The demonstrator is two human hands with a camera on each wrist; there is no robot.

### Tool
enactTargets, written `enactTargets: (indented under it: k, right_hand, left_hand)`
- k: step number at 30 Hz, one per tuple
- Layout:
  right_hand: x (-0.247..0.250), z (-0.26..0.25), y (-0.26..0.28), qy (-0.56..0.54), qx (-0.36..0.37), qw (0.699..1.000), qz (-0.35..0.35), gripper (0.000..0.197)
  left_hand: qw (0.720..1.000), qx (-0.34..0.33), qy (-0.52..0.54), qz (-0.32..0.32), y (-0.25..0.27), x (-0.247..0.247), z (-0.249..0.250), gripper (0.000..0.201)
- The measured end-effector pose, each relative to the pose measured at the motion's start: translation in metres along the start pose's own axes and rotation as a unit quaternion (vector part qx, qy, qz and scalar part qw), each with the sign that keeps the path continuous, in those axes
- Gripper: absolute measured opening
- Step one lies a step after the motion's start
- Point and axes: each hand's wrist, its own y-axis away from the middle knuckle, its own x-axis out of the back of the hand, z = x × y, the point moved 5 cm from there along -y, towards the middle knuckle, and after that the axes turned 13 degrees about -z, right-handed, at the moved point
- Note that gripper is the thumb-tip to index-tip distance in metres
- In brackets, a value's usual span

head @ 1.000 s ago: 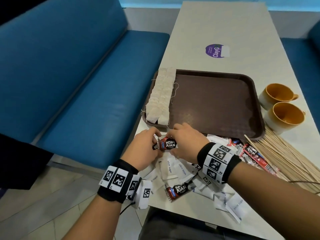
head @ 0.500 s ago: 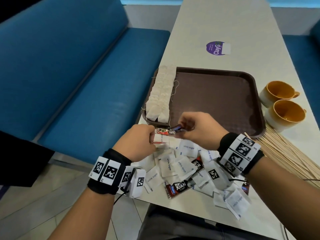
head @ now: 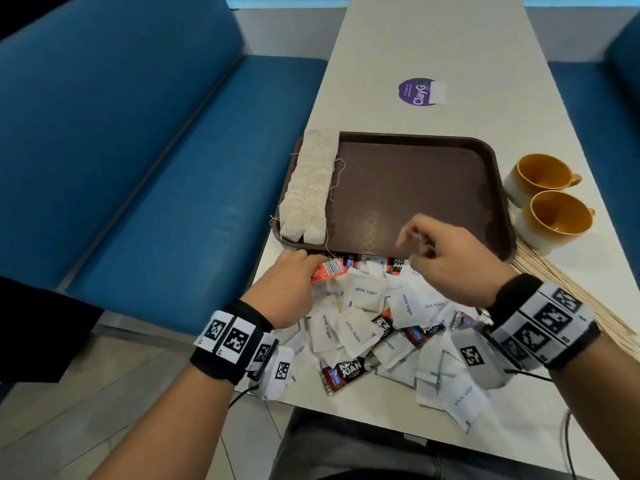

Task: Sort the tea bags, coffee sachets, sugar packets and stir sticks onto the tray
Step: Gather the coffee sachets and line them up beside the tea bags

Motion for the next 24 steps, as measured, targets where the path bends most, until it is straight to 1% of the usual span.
enactTargets:
  k: [1, 2, 4, 5, 8, 9, 11, 14, 16, 18, 20, 22, 24]
  right_hand:
    - [-0.005, 0.002, 0.004, 0.026, -0.011, 0.999, -0.031, 0.023]
    - [-0.012, 0.004, 0.008, 0.051, -0.022, 0.996, -0.065, 0.021]
    - [-0.026, 0.006, 0.015, 0.092, -0.033, 0.988, -0.117, 0.019]
    - [-0.031, 0.006, 0.017, 0.106, -0.031, 0.985, -0.13, 0.019]
    - [-0.038, 0.011, 0.019, 0.121, -0.033, 0.983, -0.133, 0.02]
    - [-0.038, 0.014, 0.019, 0.121, -0.039, 0.984, -0.127, 0.02]
    - [-0.036, 0.02, 0.02, 0.125, -0.049, 0.984, -0.114, 0.019]
    - [-0.03, 0.026, 0.025, 0.121, -0.063, 0.986, -0.099, 0.015]
    - [-0.031, 0.026, 0.028, 0.118, -0.058, 0.986, -0.102, 0.013]
    - [-0.037, 0.022, 0.028, 0.122, -0.045, 0.986, -0.108, 0.011]
    - [-0.049, 0.017, 0.025, 0.133, -0.032, 0.983, -0.121, 0.013]
    - [-0.061, 0.013, 0.02, 0.15, -0.034, 0.979, -0.136, 0.018]
    - [-0.07, 0.011, 0.018, 0.173, -0.047, 0.972, -0.15, 0.027]
  left_hand:
    - [1.0, 0.005, -0.006, 0.002, 0.001, -0.001, 0.0, 0.058]
    - [1.0, 0.004, -0.009, 0.013, 0.002, -0.003, -0.001, 0.052]
    - [0.999, 0.005, -0.012, 0.043, 0.005, -0.003, 0.0, 0.022]
    - [0.998, 0.006, -0.005, 0.059, 0.006, -0.001, -0.001, 0.014]
    - [0.992, 0.002, 0.026, 0.124, 0.005, 0.004, -0.003, 0.011]
    - [0.989, 0.001, 0.036, 0.144, 0.003, 0.006, -0.003, 0.011]
    - [0.986, 0.005, 0.05, 0.158, -0.004, 0.007, -0.003, 0.02]
    - [0.991, 0.012, 0.005, 0.132, -0.014, 0.003, -0.002, 0.032]
    - [0.992, 0.018, -0.019, 0.124, -0.017, 0.002, -0.002, 0.034]
    - [0.992, 0.018, -0.018, 0.125, -0.018, 0.005, -0.001, 0.034]
    - [0.993, 0.013, -0.013, 0.12, -0.018, 0.008, 0.001, 0.041]
    - [0.993, 0.007, -0.018, 0.118, -0.017, 0.012, 0.004, 0.039]
    - [0.992, 0.001, -0.03, 0.122, -0.015, 0.015, 0.008, 0.03]
